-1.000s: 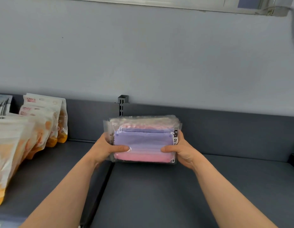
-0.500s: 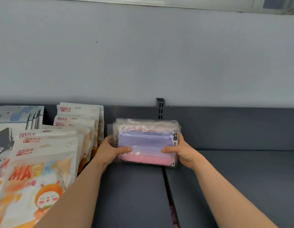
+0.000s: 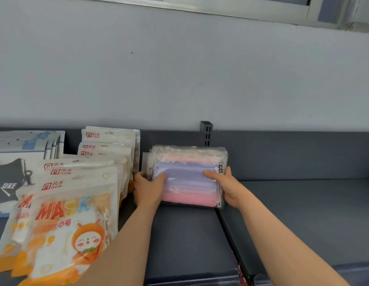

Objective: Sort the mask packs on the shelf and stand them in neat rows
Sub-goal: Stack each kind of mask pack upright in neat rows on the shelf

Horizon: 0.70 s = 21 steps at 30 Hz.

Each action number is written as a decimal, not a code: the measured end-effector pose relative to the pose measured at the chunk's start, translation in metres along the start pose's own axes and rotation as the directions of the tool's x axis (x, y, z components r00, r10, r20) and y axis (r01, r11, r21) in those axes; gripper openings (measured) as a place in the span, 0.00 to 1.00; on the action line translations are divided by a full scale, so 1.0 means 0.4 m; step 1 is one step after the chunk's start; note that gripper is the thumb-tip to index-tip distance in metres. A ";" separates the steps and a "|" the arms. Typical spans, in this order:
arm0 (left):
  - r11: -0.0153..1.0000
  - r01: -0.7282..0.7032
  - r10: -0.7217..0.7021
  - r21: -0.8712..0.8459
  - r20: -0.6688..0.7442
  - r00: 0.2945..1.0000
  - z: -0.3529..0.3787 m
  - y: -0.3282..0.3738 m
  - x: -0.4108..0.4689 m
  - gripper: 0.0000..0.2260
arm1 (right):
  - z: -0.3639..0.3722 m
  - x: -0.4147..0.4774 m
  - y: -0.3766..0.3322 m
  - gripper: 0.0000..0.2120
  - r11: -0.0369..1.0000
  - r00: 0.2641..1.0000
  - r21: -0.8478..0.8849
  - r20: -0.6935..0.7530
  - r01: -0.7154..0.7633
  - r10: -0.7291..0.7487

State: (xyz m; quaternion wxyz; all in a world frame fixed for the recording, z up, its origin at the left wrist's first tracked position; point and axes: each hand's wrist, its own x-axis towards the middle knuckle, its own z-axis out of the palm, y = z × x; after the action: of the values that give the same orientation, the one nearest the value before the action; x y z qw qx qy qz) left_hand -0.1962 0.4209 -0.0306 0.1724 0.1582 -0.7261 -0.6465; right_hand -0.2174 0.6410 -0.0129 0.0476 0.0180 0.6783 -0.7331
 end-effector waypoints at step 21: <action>0.819 -0.253 0.312 0.515 -0.029 0.950 -0.036 0.056 -0.179 0.34 | 0.004 -0.212 -0.047 0.37 0.806 0.938 -0.542 -0.083 0.241 -0.336</action>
State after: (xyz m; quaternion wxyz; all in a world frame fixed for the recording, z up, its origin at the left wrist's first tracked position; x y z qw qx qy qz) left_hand -0.1258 0.4430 -0.0102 0.2595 0.1244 -0.8743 -0.3910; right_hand -0.1349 0.6449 0.0135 -0.1212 -0.0350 0.8480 -0.5147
